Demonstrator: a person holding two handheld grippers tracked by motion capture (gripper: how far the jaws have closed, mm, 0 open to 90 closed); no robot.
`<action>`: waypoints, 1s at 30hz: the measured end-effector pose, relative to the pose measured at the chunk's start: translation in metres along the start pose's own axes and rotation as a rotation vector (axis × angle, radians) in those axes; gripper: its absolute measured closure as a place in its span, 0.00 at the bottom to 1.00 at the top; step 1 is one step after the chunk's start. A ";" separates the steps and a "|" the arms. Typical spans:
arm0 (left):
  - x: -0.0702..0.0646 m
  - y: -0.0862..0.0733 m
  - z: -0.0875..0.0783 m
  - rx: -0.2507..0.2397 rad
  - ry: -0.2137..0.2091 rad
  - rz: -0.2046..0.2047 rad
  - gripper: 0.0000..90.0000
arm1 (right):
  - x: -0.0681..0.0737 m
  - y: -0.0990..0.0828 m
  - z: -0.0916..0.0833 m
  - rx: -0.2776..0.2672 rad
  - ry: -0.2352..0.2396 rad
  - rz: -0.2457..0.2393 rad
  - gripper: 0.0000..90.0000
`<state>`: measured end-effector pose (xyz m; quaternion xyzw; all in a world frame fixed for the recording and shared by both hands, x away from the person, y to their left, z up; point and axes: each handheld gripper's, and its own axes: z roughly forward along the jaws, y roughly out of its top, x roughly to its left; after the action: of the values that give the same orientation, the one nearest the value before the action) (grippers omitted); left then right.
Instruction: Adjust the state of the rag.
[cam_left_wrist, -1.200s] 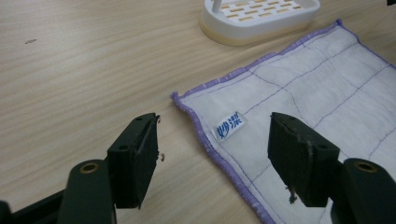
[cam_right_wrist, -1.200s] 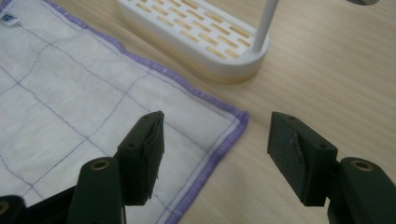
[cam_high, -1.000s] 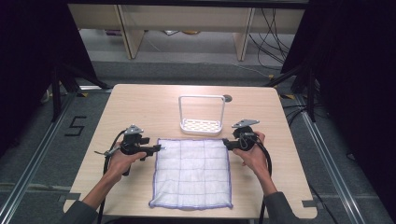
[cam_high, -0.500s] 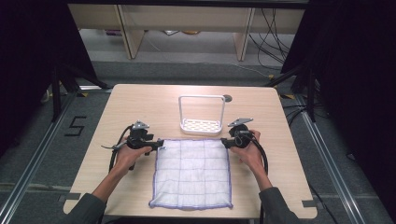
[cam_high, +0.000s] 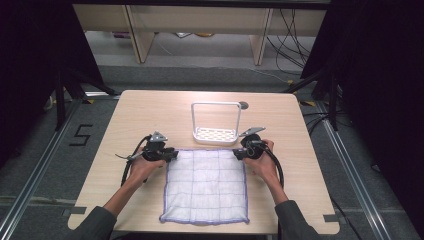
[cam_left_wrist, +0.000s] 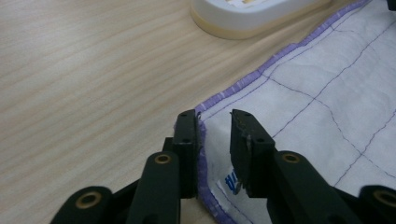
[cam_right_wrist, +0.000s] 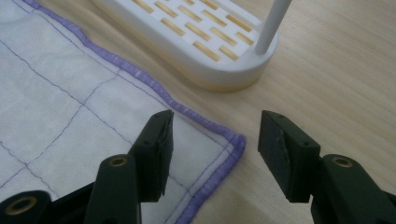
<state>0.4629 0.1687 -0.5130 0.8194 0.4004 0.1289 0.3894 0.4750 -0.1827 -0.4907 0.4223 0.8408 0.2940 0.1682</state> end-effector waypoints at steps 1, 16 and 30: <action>-0.001 0.000 0.001 0.002 0.009 0.004 0.82 | -0.002 0.000 0.001 -0.005 -0.004 -0.014 0.51; 0.000 -0.003 0.001 -0.022 0.002 0.018 0.97 | -0.004 -0.008 0.009 -0.007 0.082 0.068 0.85; -0.001 0.009 -0.021 -0.104 -0.022 0.024 0.98 | 0.000 0.005 -0.025 -0.113 0.077 -0.005 0.95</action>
<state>0.4564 0.1759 -0.4928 0.8043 0.3788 0.1452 0.4342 0.4647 -0.1888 -0.4677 0.3982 0.8298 0.3567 0.1601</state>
